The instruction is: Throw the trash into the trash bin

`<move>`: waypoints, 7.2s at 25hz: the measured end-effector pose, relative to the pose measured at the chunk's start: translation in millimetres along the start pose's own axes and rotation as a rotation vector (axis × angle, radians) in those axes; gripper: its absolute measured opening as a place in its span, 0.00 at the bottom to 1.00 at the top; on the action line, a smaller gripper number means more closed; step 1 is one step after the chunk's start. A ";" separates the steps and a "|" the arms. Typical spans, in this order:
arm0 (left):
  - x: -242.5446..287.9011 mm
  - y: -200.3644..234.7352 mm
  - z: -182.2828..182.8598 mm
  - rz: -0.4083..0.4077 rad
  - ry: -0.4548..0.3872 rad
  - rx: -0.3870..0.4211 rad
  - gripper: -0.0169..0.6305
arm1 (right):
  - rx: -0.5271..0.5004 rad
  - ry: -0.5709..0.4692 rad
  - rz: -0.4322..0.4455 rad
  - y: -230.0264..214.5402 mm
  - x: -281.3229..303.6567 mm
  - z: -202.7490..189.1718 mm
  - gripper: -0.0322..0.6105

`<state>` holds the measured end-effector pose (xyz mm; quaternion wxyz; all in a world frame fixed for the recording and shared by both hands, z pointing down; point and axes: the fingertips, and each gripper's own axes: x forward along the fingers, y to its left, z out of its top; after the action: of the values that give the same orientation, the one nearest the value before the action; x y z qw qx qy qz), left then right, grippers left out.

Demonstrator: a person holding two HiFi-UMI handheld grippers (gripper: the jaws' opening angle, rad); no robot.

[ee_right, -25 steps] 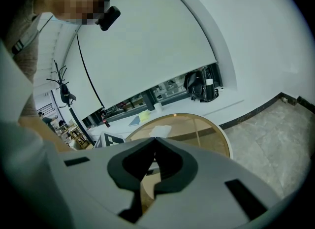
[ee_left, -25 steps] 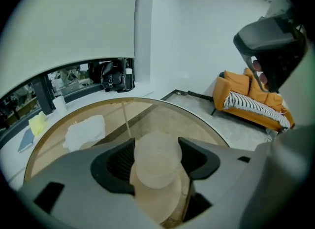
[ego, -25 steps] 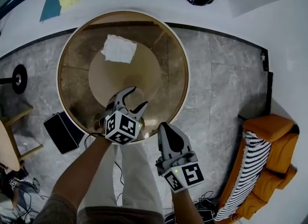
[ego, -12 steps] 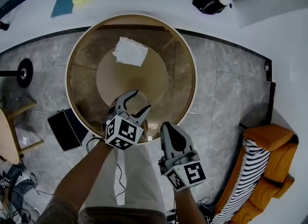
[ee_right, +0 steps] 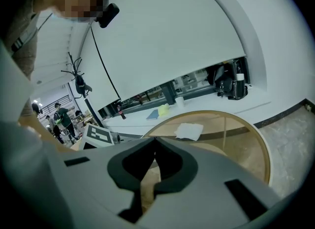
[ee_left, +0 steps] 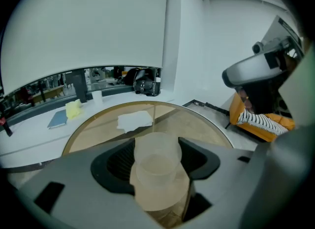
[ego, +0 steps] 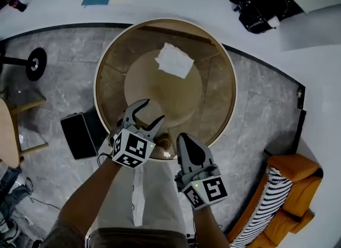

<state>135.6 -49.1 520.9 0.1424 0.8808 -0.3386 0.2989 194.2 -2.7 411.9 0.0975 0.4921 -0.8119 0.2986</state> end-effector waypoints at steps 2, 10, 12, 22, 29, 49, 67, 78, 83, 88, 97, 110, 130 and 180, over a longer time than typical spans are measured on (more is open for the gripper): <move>-16.8 24.0 -10.7 0.043 -0.002 -0.032 0.47 | -0.018 0.021 0.043 21.7 18.0 -1.7 0.08; -105.7 124.7 -78.7 0.262 -0.001 -0.205 0.47 | -0.116 0.130 0.267 130.3 101.2 -22.8 0.08; -133.6 148.3 -103.3 0.317 0.000 -0.250 0.47 | -0.141 0.154 0.317 160.4 121.3 -30.0 0.08; -257.8 217.2 -226.9 0.565 0.034 -0.499 0.47 | -0.272 0.293 0.541 297.6 180.3 -71.1 0.08; -277.7 215.1 -273.6 0.629 0.033 -0.590 0.47 | -0.329 0.365 0.600 325.2 192.0 -99.6 0.08; -267.7 200.6 -353.2 0.666 0.116 -0.676 0.47 | -0.355 0.455 0.596 308.8 208.9 -144.7 0.08; -273.8 225.2 -287.7 0.682 0.040 -0.605 0.19 | -0.301 0.369 0.514 275.0 191.9 -105.9 0.08; -209.4 217.1 -176.3 0.560 -0.041 -0.494 0.06 | -0.211 0.246 0.327 185.2 153.3 -53.1 0.08; -160.8 194.9 -121.2 0.461 -0.071 -0.412 0.06 | -0.156 0.180 0.212 129.9 127.8 -35.4 0.08; -102.8 153.2 -66.3 0.333 -0.084 -0.318 0.06 | -0.091 0.118 0.093 68.8 90.9 -21.2 0.08; -19.6 76.6 19.5 0.119 -0.104 -0.189 0.06 | 0.020 0.024 -0.094 -21.9 25.3 -12.5 0.08; 25.0 52.4 44.6 0.103 -0.065 -0.142 0.38 | 0.073 -0.004 -0.123 -59.0 3.4 -10.6 0.08; 129.1 69.3 42.7 0.117 0.021 -0.147 0.42 | 0.097 0.038 -0.103 -78.1 2.9 -10.0 0.08; -44.7 180.1 -44.7 0.350 0.006 -0.492 0.07 | -0.078 0.157 0.173 81.8 100.0 -15.9 0.08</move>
<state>-32.8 -137.5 536.7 0.2986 0.7472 -0.5471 0.2305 72.3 -39.9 438.1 0.1538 0.3910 -0.8523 0.3116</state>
